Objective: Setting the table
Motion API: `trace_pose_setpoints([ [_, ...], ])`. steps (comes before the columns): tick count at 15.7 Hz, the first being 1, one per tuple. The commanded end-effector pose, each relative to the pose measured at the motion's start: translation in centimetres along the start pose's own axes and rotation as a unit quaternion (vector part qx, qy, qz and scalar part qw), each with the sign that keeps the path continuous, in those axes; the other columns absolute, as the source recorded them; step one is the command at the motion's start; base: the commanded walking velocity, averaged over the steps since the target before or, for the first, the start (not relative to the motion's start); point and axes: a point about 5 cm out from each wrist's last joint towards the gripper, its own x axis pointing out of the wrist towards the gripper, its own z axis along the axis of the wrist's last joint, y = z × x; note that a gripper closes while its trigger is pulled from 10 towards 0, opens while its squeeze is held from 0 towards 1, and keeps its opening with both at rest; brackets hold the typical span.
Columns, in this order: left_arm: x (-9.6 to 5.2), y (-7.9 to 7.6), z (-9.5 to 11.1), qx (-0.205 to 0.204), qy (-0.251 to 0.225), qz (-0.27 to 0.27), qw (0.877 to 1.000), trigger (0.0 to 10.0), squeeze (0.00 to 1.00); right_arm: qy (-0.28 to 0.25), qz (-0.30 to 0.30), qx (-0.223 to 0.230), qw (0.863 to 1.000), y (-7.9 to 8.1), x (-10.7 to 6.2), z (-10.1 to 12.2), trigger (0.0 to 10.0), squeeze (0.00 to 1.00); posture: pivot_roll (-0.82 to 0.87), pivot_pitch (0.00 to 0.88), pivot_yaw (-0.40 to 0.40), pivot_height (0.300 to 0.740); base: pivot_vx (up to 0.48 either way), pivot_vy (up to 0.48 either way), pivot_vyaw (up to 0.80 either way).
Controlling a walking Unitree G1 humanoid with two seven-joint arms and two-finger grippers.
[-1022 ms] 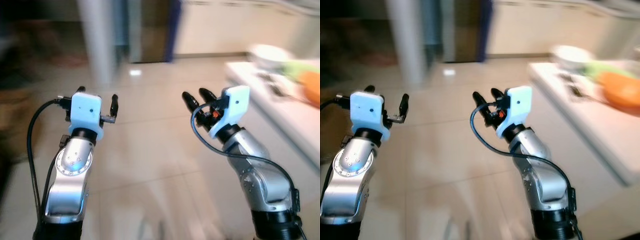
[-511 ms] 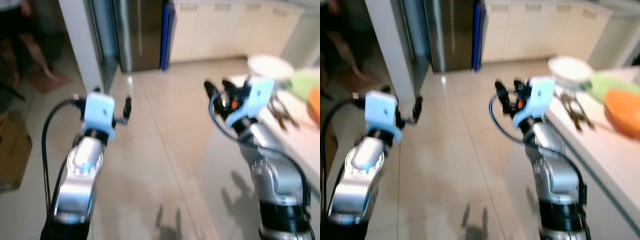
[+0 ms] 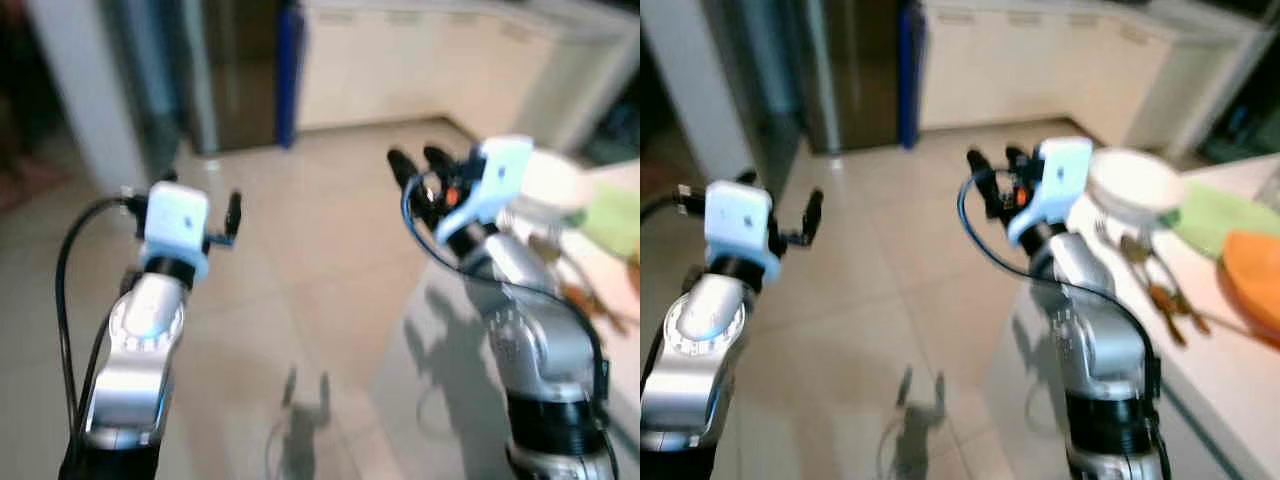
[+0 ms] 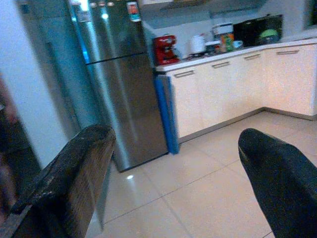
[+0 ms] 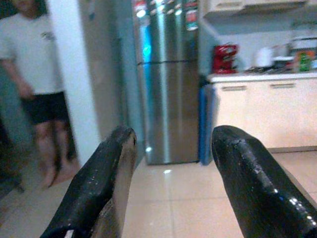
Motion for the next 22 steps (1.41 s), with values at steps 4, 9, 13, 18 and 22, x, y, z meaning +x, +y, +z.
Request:
trace_pose_setpoints([
  [4, 0.9, -1.2, 2.8, -0.027, -0.044, -0.067, 0.996, 10.0, 0.00, -0.048, -0.055, -0.007, 0.997, -1.5, -1.1, 3.6, 10.0, 0.00, -0.03, 0.000, -0.010, 0.740, 0.000, 0.000, 0.00],
  [9, 0.2, -2.0, 2.3, -0.032, -0.034, -0.082, 0.996, 10.0, 0.00, -0.042, -0.106, -0.022, 0.993, -2.6, -3.6, 4.4, 10.0, 0.00, -0.08, 0.000, 0.015, 0.740, 0.000, 0.000, 0.00],
  [13, 1.4, -2.8, 2.7, -0.019, -0.040, -0.099, 0.994, 10.0, 0.00, 0.002, -0.138, -0.038, 0.990, -3.6, -3.6, 4.4, 10.0, 0.00, -0.10, 0.000, 0.021, 0.740, 0.000, 0.000, 0.00],
  [18, 2.5, -1.9, 2.9, -0.024, -0.046, -0.062, 0.997, 10.0, 0.00, 0.023, -0.118, -0.019, 0.993, -3.2, -2.9, 3.9, 10.0, 0.00, -0.09, 0.000, -0.001, 0.740, 0.000, 0.224, -0.45],
  [22, 2.1, -1.1, 2.4, -0.016, -0.036, -0.048, 0.998, 10.0, 0.00, 0.030, -0.114, -0.015, 0.993, -2.9, -2.7, 3.2, 10.0, 0.00, -0.05, 0.000, -0.013, 0.740, 0.000, 0.409, -0.60],
])
